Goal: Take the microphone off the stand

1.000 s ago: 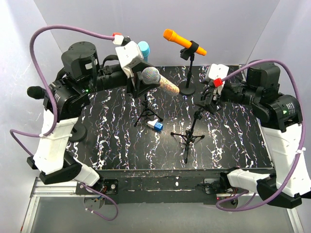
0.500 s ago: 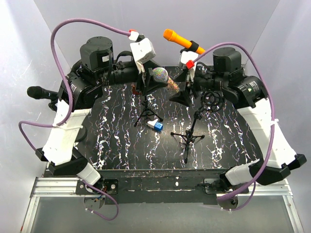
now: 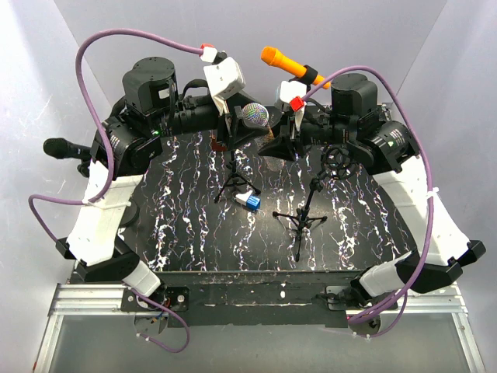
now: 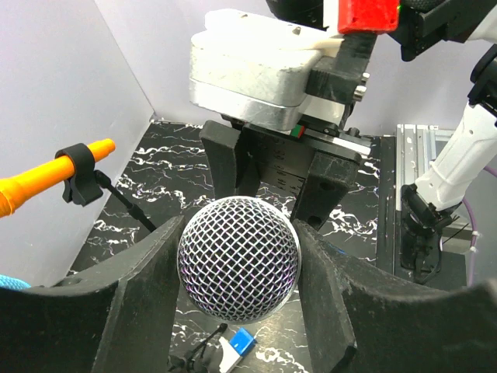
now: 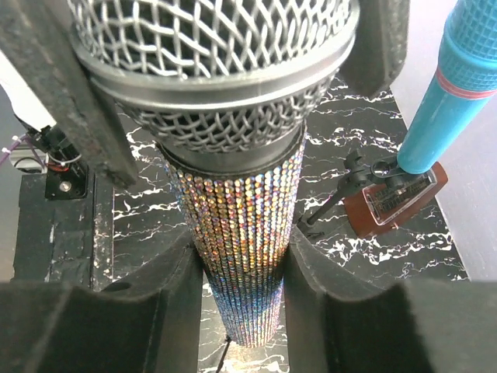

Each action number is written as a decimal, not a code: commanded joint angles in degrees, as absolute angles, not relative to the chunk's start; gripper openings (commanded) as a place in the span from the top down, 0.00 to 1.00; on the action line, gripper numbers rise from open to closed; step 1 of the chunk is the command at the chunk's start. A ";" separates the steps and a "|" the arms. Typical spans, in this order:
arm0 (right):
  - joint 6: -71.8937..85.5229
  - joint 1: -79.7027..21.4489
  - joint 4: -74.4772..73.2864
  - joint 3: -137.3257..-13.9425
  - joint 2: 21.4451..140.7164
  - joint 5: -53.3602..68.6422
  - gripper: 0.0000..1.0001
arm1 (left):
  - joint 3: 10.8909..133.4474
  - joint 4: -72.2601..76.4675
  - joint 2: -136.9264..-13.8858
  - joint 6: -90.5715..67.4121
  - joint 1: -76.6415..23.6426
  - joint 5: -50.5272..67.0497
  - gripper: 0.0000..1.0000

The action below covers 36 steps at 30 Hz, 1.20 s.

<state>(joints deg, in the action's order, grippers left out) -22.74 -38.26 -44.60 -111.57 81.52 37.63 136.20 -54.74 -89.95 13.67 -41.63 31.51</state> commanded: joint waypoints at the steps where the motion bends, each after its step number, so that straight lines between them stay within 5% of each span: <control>1: -20.39 -38.06 -41.39 -112.51 79.37 35.51 0.99 | 138.24 -55.10 -89.03 17.83 -41.31 30.40 1.00; 10: -27.67 -37.53 -60.80 -121.10 81.65 53.07 0.99 | 141.70 -68.64 -89.22 31.88 -40.52 49.47 1.00; 16: -31.56 -37.53 -71.53 -127.96 85.86 57.21 0.99 | 139.03 -79.34 -87.79 55.33 -40.52 49.66 1.00; 20: -28.49 -37.53 -67.44 -126.48 85.43 57.22 0.99 | 139.75 -76.92 -88.68 54.77 -40.52 47.38 1.00; 21: -27.00 -37.53 -65.24 -125.34 84.65 56.52 0.99 | 137.40 -72.64 -87.46 50.32 -40.52 45.37 0.90; 24: -22.60 -37.62 -56.90 -120.69 81.22 53.54 0.99 | 123.98 -53.68 -79.92 36.42 -40.52 37.56 0.27; 25: -21.80 -37.44 -54.95 -119.89 80.17 52.39 0.99 | 120.45 -47.96 -77.72 34.82 -40.52 35.62 0.20; 29: -19.70 -36.04 -53.79 -121.99 78.93 49.66 0.99 | 117.24 -45.70 -75.06 29.81 -40.52 26.57 0.04; 36: -0.99 -21.74 -36.06 -119.09 75.15 41.86 0.99 | 111.28 -42.89 -71.11 28.65 -40.52 20.57 0.02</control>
<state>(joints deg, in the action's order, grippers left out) -13.76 -29.30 -51.48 -119.39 77.62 48.21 114.21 -46.37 -74.28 30.68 -40.60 25.87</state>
